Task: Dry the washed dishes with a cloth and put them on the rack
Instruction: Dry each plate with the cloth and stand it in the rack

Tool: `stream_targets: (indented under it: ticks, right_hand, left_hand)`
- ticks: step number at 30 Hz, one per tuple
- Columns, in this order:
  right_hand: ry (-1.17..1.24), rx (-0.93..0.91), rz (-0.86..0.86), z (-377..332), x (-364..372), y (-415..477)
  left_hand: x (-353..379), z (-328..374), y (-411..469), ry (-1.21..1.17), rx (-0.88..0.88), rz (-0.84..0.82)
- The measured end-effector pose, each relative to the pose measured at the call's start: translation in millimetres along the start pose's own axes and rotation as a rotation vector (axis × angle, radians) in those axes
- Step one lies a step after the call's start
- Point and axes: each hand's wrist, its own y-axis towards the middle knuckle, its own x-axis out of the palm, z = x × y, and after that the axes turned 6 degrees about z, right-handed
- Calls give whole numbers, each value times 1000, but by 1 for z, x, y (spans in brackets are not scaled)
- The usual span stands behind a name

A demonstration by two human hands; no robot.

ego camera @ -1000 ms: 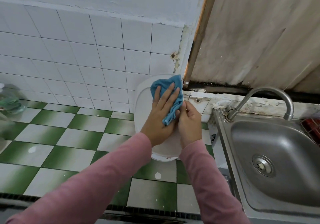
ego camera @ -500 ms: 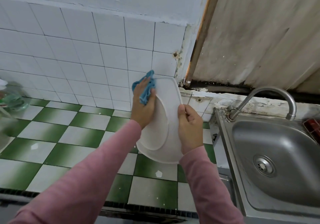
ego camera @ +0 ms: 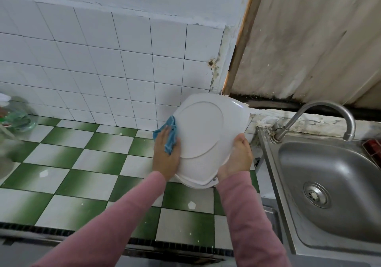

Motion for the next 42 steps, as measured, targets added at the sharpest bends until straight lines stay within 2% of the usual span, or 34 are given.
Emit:
stream_targets:
  ticks: [3, 6, 8, 10, 11, 16, 19, 23, 25, 33, 35, 38, 42]
  right_hand:
    - [22, 60, 60, 3, 2, 6]
    - [34, 88, 80, 9, 1, 11]
    - [29, 103, 54, 13, -1, 12]
    - [42, 118, 15, 13, -1, 11]
    - [63, 118, -9, 12, 0, 10]
    - [120, 110, -70, 7, -3, 14]
    - [123, 125, -78, 5, -7, 18]
    - [91, 141, -139, 4, -14, 18]
    - [43, 134, -155, 2, -15, 17]
    - [-89, 110, -207, -4, -9, 9]
    - [-143, 119, -199, 3, -7, 3]
    - [-158, 184, -183, 18, -5, 2]
    - [-81, 280, -130, 14, -4, 7]
  left_hand:
    - [4, -11, -28, 160, 130, -137]
    - [7, -10, -48, 286, 355, -279]
    - [9, -8, -50, 354, 559, -309]
    - [12, -4, -43, 349, 637, -286]
    - [13, -2, -39, 306, 588, -260]
    - [12, 0, -14, 2, 100, -71]
    - [5, 0, 7, -76, -50, -23]
    - [-6, 1, 31, -88, -363, 36]
    - [-9, 3, 39, -90, -409, 15]
    - [5, 33, 60, 6, -191, -79]
    - [12, 43, 64, 8, -31, -134]
    - [25, 57, 61, 170, 293, -288]
    - [29, 70, 27, 391, 521, -489]
